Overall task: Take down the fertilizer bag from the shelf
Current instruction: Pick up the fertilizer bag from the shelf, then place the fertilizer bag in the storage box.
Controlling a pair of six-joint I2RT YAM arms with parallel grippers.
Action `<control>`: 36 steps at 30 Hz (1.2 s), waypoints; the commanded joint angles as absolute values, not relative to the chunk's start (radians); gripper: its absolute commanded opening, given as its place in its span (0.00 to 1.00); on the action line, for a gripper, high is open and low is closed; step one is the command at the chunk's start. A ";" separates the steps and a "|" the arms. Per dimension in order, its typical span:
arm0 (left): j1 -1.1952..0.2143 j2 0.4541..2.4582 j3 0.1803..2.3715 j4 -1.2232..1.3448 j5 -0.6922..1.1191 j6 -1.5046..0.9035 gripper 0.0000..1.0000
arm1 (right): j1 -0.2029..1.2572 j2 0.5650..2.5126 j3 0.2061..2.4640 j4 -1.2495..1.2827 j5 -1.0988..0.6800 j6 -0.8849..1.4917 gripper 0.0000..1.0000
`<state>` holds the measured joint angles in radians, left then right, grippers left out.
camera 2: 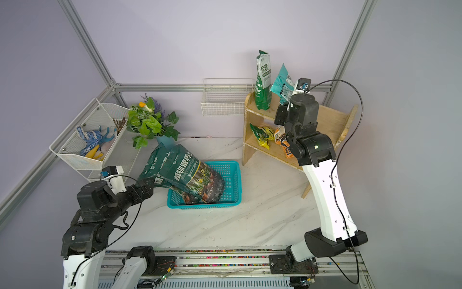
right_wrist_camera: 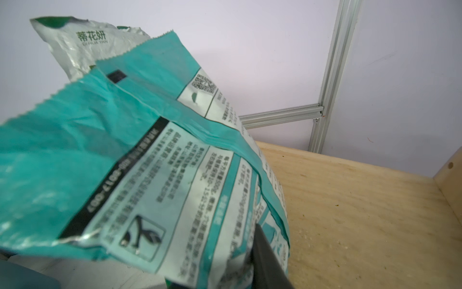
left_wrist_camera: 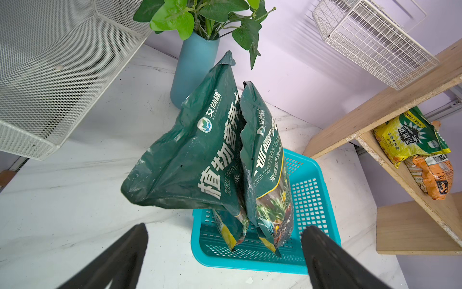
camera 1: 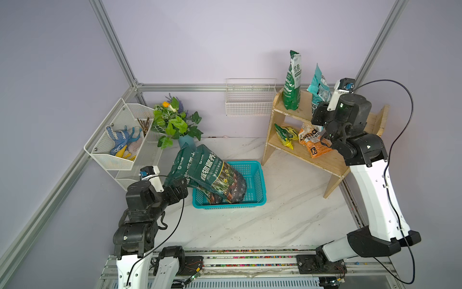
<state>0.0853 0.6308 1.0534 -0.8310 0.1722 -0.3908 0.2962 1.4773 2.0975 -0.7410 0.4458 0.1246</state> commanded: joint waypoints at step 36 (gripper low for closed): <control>0.090 0.621 1.011 -0.819 0.193 -0.392 1.00 | 0.822 1.286 1.496 -0.125 0.453 0.085 0.00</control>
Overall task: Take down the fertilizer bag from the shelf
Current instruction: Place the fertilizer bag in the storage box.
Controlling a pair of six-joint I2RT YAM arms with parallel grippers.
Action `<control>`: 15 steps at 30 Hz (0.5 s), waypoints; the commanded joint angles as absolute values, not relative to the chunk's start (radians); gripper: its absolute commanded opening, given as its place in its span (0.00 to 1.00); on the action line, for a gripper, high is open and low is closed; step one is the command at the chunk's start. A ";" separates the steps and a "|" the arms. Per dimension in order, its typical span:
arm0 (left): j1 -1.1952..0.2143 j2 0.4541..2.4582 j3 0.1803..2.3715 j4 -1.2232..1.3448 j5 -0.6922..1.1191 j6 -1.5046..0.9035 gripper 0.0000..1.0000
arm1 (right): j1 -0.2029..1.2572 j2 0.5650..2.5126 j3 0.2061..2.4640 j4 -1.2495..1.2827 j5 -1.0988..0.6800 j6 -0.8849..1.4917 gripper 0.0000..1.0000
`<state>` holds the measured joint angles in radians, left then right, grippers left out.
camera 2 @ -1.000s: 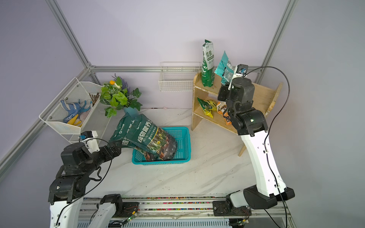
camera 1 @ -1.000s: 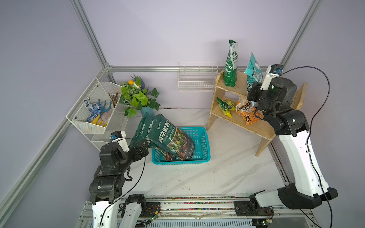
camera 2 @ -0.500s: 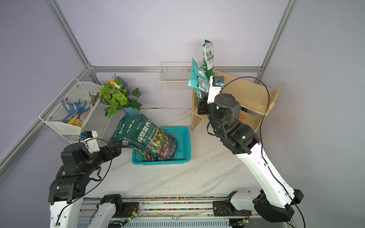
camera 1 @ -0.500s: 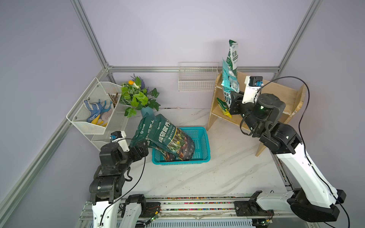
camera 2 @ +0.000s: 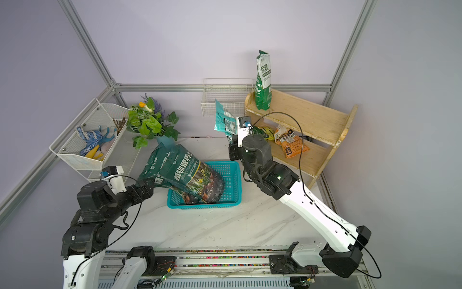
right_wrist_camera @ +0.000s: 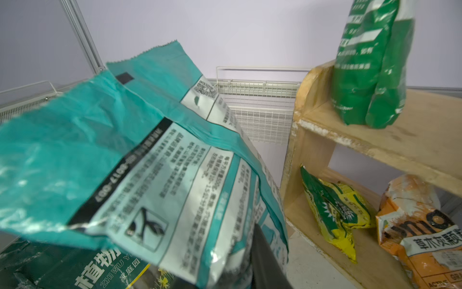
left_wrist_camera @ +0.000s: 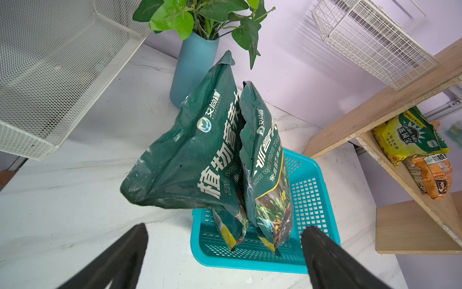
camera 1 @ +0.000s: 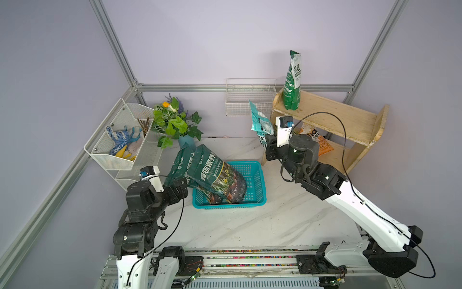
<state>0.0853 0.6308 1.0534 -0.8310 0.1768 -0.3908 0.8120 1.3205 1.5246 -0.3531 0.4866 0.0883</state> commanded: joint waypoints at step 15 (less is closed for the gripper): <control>0.091 0.621 1.011 -0.819 0.193 -0.393 1.00 | 0.822 1.274 1.173 0.200 0.341 0.087 0.00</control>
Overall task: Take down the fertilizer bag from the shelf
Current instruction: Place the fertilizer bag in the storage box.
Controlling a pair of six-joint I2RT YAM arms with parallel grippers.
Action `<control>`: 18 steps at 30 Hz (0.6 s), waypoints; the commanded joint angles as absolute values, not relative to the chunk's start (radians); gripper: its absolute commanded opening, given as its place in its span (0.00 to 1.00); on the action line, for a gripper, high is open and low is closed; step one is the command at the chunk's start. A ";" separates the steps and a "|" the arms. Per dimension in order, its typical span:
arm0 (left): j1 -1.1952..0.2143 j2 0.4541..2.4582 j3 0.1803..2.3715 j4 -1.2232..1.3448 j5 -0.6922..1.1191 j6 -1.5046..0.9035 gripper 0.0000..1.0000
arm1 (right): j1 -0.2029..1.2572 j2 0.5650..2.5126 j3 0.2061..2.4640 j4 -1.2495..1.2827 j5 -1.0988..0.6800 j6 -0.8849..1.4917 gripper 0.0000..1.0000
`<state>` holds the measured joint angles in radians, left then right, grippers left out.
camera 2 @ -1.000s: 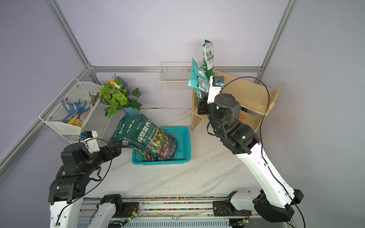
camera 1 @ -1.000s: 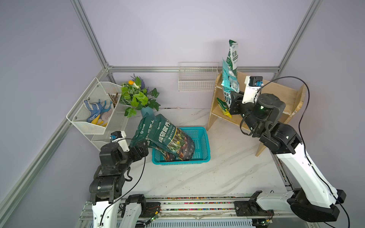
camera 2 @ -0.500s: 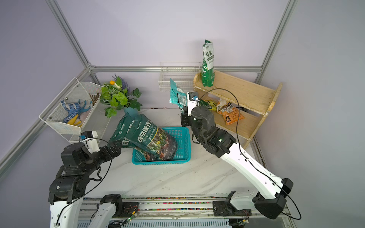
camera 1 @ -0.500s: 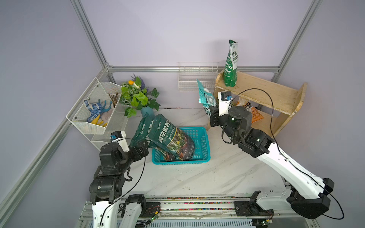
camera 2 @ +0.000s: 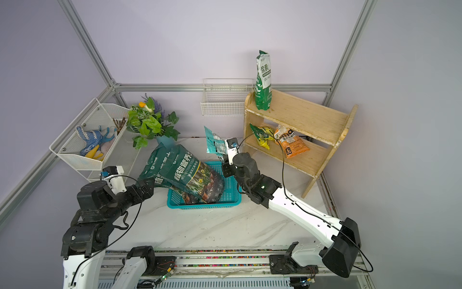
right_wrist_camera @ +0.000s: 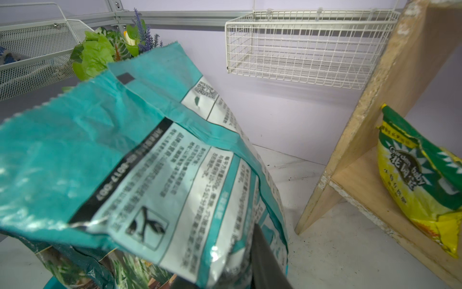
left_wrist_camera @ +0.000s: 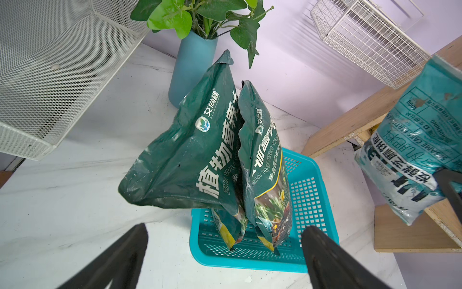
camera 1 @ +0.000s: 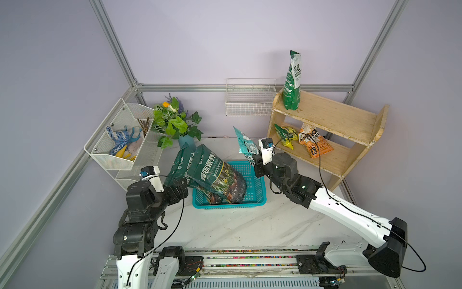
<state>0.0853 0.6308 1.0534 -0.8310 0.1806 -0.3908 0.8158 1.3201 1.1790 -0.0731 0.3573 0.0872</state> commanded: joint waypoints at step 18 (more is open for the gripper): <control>0.090 0.620 1.011 -0.819 0.190 -0.393 1.00 | 0.823 1.419 0.954 0.564 0.305 0.171 0.00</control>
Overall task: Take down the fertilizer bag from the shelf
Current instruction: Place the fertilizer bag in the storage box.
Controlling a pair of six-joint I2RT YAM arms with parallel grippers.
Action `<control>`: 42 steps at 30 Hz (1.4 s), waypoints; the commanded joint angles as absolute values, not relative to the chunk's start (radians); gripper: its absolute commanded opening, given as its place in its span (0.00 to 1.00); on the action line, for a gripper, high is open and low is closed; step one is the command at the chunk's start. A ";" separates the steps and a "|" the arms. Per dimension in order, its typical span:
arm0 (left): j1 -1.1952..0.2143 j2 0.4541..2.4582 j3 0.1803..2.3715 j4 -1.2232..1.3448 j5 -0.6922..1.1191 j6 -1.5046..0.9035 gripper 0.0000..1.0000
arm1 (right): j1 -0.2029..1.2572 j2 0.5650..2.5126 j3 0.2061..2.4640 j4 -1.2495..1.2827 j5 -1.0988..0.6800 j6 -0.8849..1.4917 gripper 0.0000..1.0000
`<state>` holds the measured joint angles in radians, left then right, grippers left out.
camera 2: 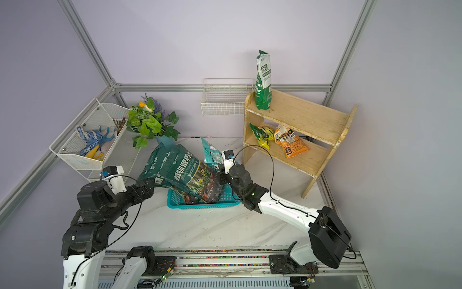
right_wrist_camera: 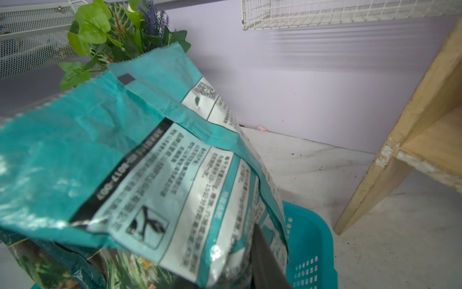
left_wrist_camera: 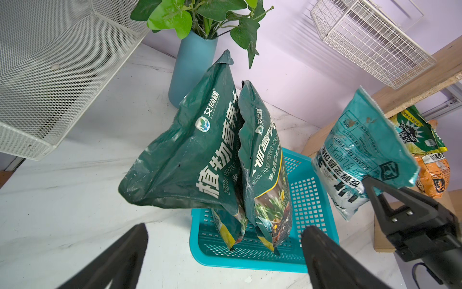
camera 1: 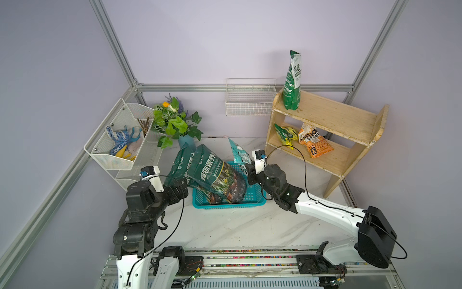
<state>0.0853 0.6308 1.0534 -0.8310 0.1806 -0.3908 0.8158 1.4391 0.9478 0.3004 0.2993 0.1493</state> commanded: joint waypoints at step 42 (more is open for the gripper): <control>0.091 0.618 1.009 -0.818 0.191 -0.394 1.00 | 0.887 1.794 0.799 0.978 0.483 0.104 0.09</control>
<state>0.0853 0.6270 1.0527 -0.8310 0.1806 -0.3908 0.8597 1.7916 0.8028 0.8703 0.4850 0.1471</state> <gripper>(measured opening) 0.997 0.242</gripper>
